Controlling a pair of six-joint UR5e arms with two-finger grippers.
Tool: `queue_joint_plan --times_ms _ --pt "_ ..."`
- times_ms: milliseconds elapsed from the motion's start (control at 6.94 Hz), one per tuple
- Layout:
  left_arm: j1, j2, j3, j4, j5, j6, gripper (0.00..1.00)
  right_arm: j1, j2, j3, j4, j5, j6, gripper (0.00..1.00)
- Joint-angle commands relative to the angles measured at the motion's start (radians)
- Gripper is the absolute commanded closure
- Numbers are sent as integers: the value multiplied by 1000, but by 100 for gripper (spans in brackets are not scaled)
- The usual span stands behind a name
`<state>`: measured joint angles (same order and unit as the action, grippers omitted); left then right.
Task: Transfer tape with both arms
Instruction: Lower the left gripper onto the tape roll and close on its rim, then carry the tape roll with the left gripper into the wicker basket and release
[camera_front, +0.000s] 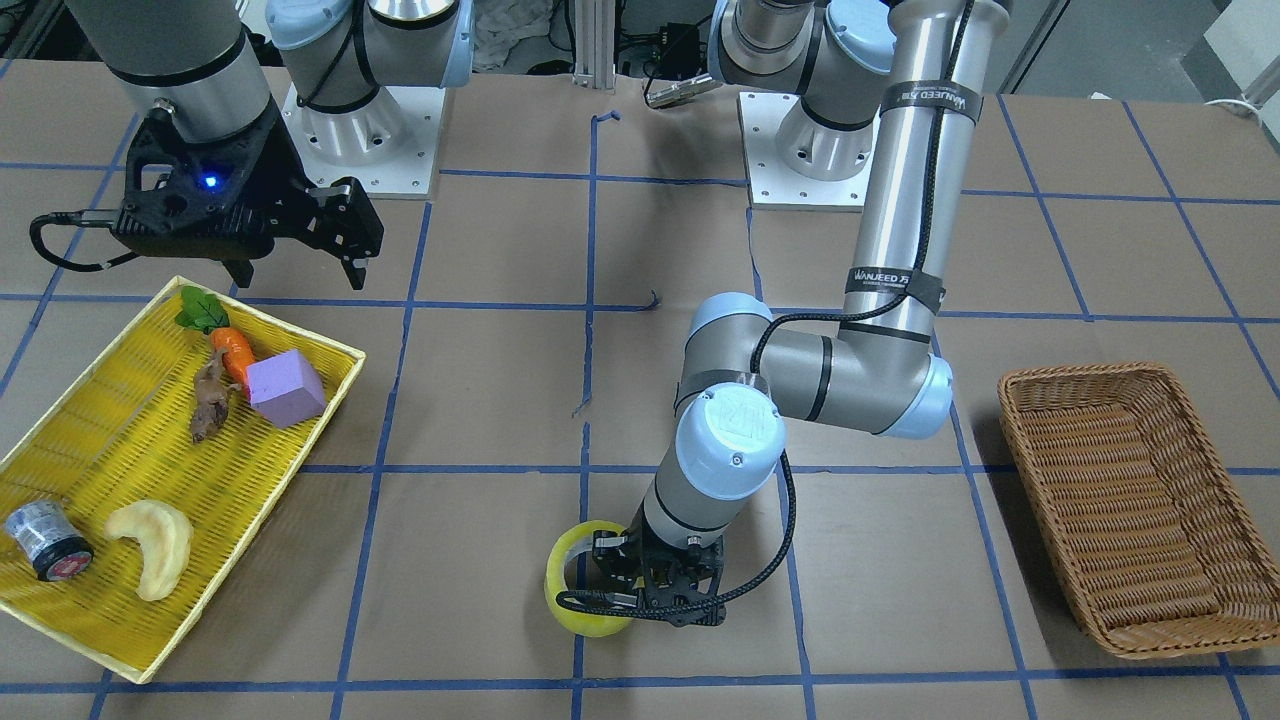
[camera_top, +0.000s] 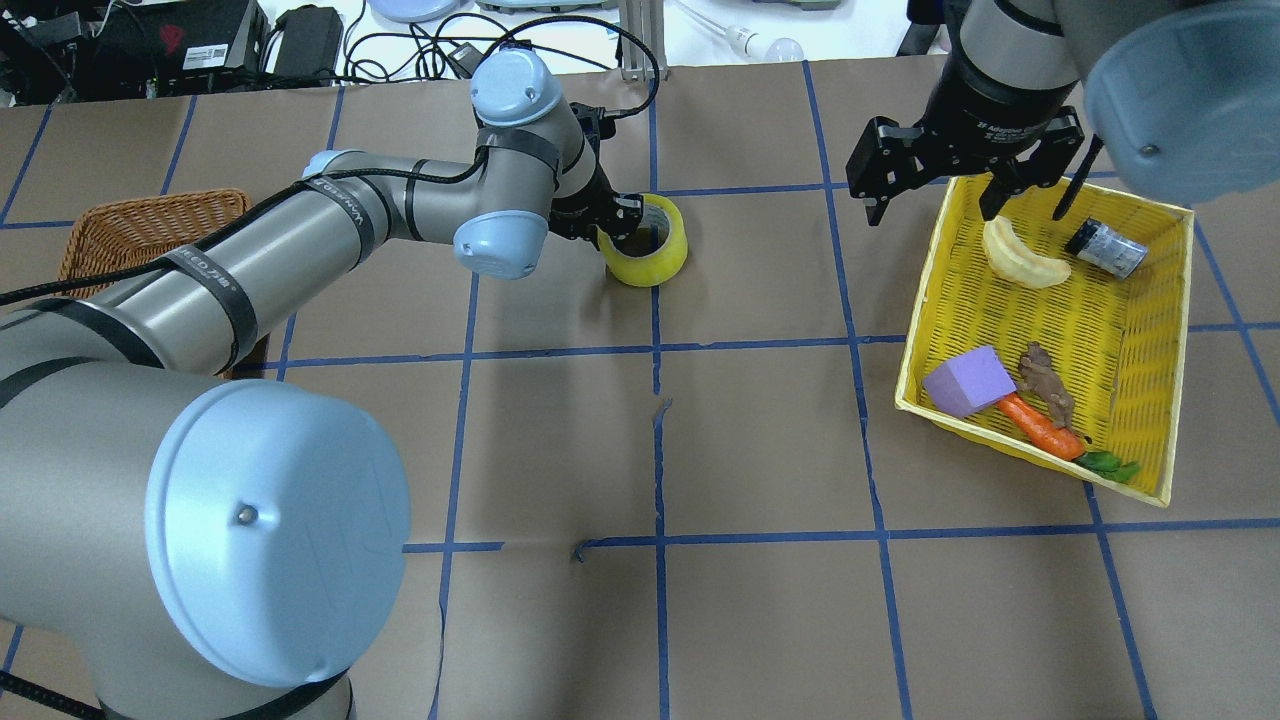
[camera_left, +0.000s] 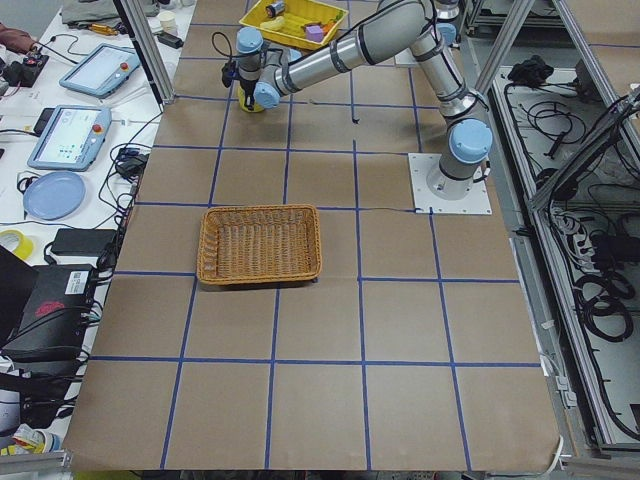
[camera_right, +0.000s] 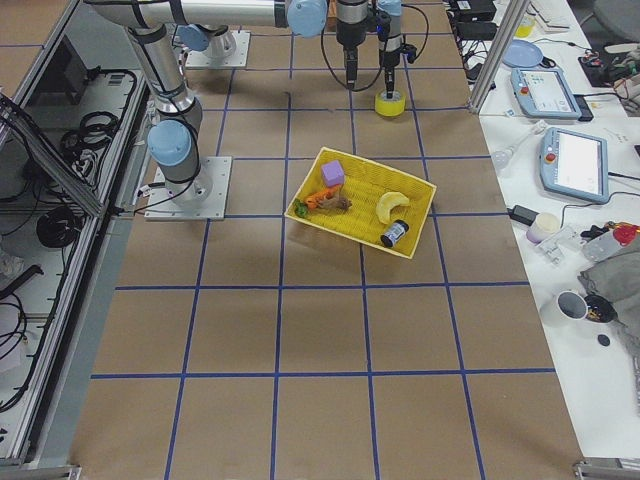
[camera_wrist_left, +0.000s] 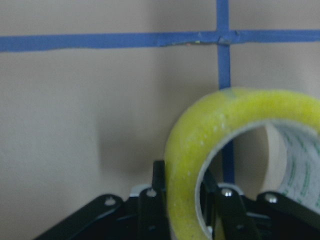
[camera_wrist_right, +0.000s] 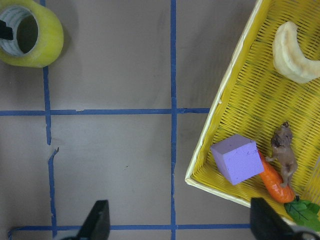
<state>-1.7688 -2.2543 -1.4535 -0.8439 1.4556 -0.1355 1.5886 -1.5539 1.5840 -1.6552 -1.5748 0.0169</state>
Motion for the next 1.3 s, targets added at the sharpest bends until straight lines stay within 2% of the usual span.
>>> queue_joint_plan --times_ms 0,432,864,1152 --pt "29 85 14 -160 147 52 100 1 1 -1 0 -1 0 0" --pt "216 264 10 -439 144 104 100 1 1 -2 0 1 2 0" --pt "516 363 -7 -546 146 490 100 1 0 -2 0 1 0 0" --pt "684 378 -50 -541 149 725 100 1 0 -2 0 -1 2 0"
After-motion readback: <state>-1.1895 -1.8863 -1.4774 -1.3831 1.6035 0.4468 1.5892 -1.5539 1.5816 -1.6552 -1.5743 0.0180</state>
